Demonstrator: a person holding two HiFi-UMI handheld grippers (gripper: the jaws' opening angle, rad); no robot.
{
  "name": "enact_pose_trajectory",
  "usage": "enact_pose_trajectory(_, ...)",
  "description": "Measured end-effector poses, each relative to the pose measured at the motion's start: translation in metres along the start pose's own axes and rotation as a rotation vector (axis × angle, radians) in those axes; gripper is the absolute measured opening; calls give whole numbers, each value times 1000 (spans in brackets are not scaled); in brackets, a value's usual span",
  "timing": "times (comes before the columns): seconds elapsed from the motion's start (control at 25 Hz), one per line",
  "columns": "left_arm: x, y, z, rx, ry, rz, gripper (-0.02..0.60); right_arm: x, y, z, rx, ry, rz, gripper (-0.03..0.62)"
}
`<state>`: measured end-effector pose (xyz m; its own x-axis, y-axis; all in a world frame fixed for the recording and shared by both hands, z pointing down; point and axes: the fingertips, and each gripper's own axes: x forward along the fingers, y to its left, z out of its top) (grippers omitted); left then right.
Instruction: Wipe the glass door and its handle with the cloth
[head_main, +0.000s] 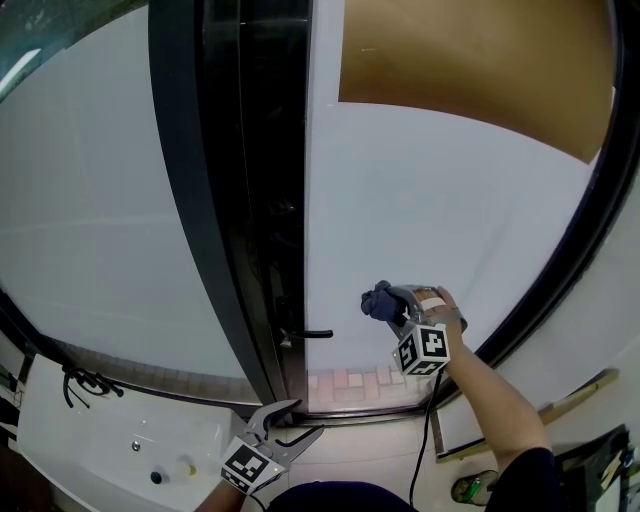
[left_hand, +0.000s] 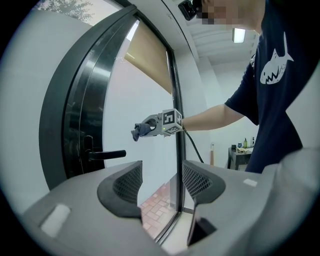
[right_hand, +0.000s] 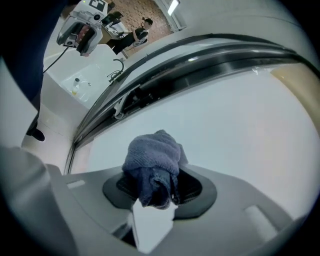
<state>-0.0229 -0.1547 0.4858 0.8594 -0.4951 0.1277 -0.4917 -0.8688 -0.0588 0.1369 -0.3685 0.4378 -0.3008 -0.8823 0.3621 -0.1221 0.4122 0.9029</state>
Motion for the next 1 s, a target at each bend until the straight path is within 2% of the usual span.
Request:
enact_pose_trajectory(0.2, 1, -3, 2, 1, -5, -11, 247, -12, -2, -36, 54, 75, -7, 161)
enact_pose_trajectory(0.4, 0, -5, 0, -1, -5, -14, 247, -20, -7, -31, 146, 55, -20, 161)
enact_pose_trajectory(0.52, -2, -3, -1, -4, -5, -6, 247, -21, -12, 3, 176, -29, -20, 161)
enact_pose_trajectory(0.76, -5, -2, 0, -6, -11, 6, 247, 3, -2, 106, 122, -205, 32, 163)
enact_pose_trajectory(0.88, -8, -1, 0, -8, -12, 20, 247, 24, 14, 143, 60, -243, 78, 163)
enact_pose_trajectory(1.0, -13, 3, -2, -14, -11, 41, 247, 45, 27, 157, 13, -231, 106, 163)
